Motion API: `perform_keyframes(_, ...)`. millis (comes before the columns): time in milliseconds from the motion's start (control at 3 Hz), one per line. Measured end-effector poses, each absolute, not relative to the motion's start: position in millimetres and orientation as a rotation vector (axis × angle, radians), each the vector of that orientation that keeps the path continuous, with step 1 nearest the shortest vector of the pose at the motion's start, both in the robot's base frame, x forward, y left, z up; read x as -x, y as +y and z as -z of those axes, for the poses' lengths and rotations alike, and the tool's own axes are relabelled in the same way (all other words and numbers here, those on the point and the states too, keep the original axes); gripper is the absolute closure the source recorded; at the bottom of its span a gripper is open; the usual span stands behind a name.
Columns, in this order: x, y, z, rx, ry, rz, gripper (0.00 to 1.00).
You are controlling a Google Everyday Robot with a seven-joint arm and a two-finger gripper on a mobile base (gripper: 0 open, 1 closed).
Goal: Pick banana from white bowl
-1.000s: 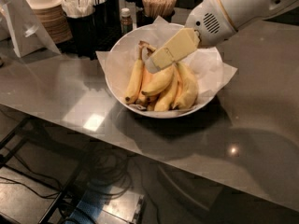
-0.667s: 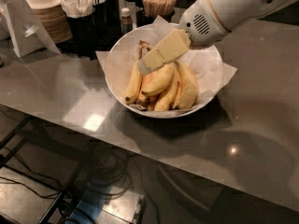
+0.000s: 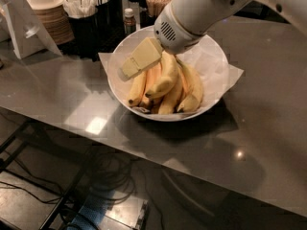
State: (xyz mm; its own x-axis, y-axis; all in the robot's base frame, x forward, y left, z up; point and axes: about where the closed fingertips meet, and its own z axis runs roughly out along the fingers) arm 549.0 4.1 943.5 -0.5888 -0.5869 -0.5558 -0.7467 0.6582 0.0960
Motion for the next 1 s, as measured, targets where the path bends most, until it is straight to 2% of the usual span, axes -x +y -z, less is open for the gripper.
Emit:
perform_keyframes(333,-548.9,3.2,-943.8,1.035,2.391,-0.441,0.00)
perform_keyframes(1000,-583.3,1.0,-892.4,0.944,2.493,-0.454,0.00)
